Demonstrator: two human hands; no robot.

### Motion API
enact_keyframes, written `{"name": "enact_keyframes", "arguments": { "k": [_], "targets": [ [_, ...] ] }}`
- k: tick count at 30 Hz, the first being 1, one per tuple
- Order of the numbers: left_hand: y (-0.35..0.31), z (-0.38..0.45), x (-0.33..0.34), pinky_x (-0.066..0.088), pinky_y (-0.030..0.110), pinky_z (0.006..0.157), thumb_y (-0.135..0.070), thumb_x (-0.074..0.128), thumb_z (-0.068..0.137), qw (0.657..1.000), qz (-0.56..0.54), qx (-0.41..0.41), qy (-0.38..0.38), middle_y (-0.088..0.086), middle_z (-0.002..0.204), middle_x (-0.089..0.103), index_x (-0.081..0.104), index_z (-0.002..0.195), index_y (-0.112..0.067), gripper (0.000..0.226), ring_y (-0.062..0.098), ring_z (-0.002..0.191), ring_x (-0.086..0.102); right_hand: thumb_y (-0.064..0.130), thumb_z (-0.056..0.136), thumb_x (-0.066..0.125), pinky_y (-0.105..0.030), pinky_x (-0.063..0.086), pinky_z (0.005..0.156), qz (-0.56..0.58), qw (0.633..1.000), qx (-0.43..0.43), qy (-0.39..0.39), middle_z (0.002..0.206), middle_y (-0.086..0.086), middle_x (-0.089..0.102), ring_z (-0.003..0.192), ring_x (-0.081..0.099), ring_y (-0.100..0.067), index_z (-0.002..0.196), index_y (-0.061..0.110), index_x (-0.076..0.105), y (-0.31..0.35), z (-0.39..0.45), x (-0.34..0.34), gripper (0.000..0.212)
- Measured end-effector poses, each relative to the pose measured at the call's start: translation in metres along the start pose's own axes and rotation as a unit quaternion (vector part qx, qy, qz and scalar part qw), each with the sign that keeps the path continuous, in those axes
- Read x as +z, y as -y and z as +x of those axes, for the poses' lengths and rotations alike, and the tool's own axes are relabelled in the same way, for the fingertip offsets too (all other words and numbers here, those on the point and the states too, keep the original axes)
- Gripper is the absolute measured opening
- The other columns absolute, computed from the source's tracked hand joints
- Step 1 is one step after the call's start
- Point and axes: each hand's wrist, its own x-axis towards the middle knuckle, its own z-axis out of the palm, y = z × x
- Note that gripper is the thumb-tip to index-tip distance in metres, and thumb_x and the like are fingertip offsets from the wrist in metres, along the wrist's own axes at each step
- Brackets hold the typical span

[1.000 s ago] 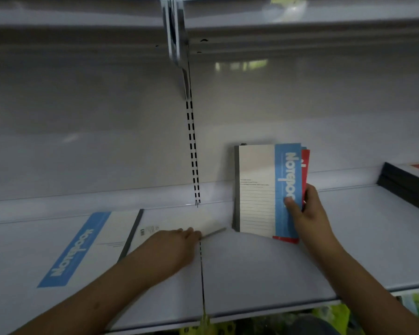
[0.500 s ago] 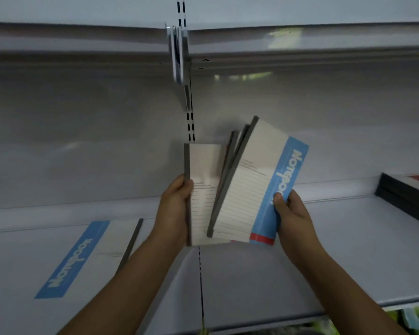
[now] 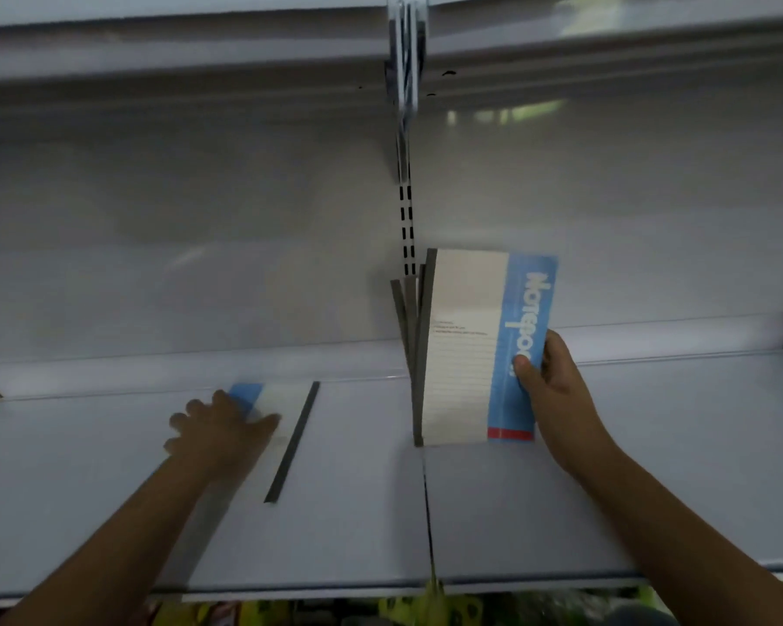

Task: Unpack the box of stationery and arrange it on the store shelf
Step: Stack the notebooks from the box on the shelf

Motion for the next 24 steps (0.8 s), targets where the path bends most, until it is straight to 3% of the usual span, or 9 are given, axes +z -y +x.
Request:
{"name": "enact_keyframes", "arguments": {
  "k": [2,5,9,12,14,18,20,22,24],
  "targets": [
    [0.016,0.006,0.0,0.031,0.052,0.109,-0.085,0.051,0.073,0.998,0.054,-0.023,0.024,0.021,0.145,0.038,0.031,0.146,-0.01,0.106,0.041,0.133,0.035,0.013,0.099,0.052,-0.041,0.053,0.091,-0.022,0.999,0.021,0.018,0.115,0.008,0.066,0.102,0.066,-0.014,0.124,0.027,0.05,-0.007,0.001,0.003,0.029],
    [0.019,0.013,-0.016,0.039,0.044,0.107,-0.075,0.066,0.072,0.997,0.054,-0.005,0.063,0.021,0.142,0.045,0.032,0.145,-0.003,0.108,0.036,0.127,0.046,0.016,0.099,0.052,-0.047,0.054,0.09,-0.029,0.998,0.049,0.031,0.114,0.006,0.066,0.1,0.067,-0.018,0.124,0.026,0.049,-0.009,0.001,0.002,0.027],
    [0.016,0.013,-0.033,0.05,0.035,0.075,-0.025,0.086,0.074,0.978,-0.161,-0.011,0.132,0.023,0.119,0.06,0.054,0.121,0.009,0.067,0.033,0.098,0.062,0.016,0.099,0.053,-0.048,0.055,0.088,-0.003,0.998,0.063,0.027,0.115,0.004,0.067,0.098,0.068,-0.02,0.123,0.024,0.049,-0.008,-0.003,-0.001,0.026],
    [0.012,0.009,-0.036,0.037,0.024,0.054,-0.015,0.079,0.083,0.957,-0.259,0.007,0.131,0.014,0.078,0.061,0.064,0.085,0.002,0.023,0.022,0.058,0.05,0.016,0.099,0.054,-0.04,0.058,0.076,0.037,0.996,0.081,0.029,0.115,0.004,0.067,0.092,0.07,-0.019,0.123,0.022,0.05,-0.007,-0.004,-0.001,0.026],
    [0.007,0.006,-0.042,0.037,0.021,0.048,-0.014,0.074,0.087,0.913,-0.38,-0.007,0.152,0.01,0.065,0.055,0.059,0.078,-0.004,0.02,0.018,0.052,0.045,0.015,0.098,0.055,-0.042,0.058,0.076,0.064,0.993,0.09,0.029,0.116,0.003,0.068,0.093,0.071,-0.021,0.124,0.022,0.052,-0.007,-0.004,-0.002,0.026],
    [0.001,-0.011,-0.048,0.05,0.018,0.041,-0.008,0.068,0.09,0.808,-0.553,-0.058,0.194,0.012,0.077,0.066,0.064,0.094,0.0,0.01,0.015,0.05,0.06,0.012,0.097,0.056,-0.052,0.056,0.083,0.132,0.985,0.111,0.021,0.115,-0.002,0.07,0.098,0.069,-0.03,0.119,0.021,0.056,-0.008,-0.005,-0.005,0.024],
    [0.003,-0.029,-0.043,0.057,0.027,0.046,-0.011,0.068,0.091,0.835,-0.483,-0.066,0.254,0.017,0.077,0.071,0.066,0.096,0.006,0.018,0.019,0.051,0.066,0.01,0.096,0.056,-0.054,0.055,0.085,0.154,0.98,0.123,0.017,0.114,-0.005,0.07,0.099,0.068,-0.033,0.118,0.018,0.056,-0.008,-0.005,-0.005,0.023],
    [0.009,-0.046,-0.038,0.055,0.026,0.047,-0.028,0.07,0.09,0.917,-0.269,-0.036,0.292,0.015,0.072,0.072,0.069,0.087,0.003,0.032,0.02,0.053,0.067,0.009,0.096,0.056,-0.054,0.055,0.085,0.156,0.98,0.126,0.015,0.114,-0.008,0.069,0.097,0.068,-0.033,0.118,0.015,0.056,-0.008,-0.005,-0.005,0.023],
    [0.009,-0.053,-0.036,0.054,0.026,0.053,-0.043,0.07,0.087,0.977,-0.035,0.047,0.206,0.007,0.067,0.072,0.067,0.079,-0.005,0.039,0.018,0.054,0.067,0.01,0.096,0.056,-0.05,0.058,0.08,0.149,0.981,0.125,0.013,0.113,-0.008,0.07,0.092,0.069,-0.028,0.117,0.013,0.056,-0.009,-0.004,-0.003,0.021]
  ]
}}
